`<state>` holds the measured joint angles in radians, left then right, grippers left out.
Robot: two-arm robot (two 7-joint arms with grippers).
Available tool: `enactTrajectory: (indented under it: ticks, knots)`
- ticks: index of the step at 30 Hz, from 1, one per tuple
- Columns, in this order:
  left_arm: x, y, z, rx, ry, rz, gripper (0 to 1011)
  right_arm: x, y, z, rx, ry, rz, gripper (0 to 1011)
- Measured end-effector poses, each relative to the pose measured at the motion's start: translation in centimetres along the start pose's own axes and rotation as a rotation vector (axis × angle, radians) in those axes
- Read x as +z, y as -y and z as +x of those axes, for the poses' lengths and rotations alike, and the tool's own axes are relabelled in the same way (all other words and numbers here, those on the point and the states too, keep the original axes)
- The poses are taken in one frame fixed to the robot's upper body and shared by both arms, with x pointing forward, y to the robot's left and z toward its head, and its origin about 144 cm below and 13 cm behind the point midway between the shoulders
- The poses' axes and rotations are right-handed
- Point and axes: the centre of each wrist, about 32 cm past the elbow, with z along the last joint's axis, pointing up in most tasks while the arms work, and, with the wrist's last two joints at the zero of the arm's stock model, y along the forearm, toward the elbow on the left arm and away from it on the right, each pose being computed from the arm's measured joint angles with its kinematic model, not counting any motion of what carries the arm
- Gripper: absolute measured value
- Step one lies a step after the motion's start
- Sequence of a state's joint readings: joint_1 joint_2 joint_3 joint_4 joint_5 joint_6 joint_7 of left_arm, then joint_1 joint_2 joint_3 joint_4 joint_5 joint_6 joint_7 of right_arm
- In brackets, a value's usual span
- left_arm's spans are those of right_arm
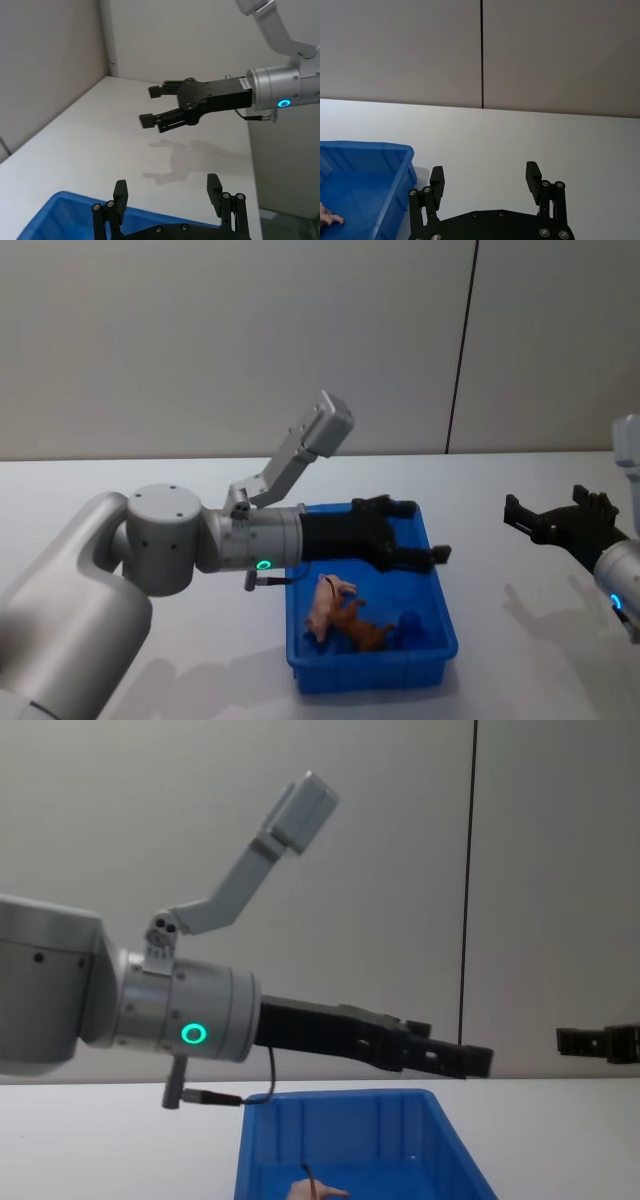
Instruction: Pick up the two dolls from the table and place them into the box.
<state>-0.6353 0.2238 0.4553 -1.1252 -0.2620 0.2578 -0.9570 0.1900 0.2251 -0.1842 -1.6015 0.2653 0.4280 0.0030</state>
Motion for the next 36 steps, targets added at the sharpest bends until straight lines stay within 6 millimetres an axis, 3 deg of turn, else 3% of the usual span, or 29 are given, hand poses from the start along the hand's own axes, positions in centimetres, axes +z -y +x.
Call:
enactTrajectory:
  ticks: [26,36]
  knots:
    - [1.6,-4.7,-4.0,0.396,0.053,0.002,1003,-0.5,0.6,0.0,0.011,0.010,0.037,1001]
    - [1.3,-4.6,-4.2,0.413,0.061,-0.005,1003,-1.6,2.2,-0.2,0.054,0.033,0.138,1001]
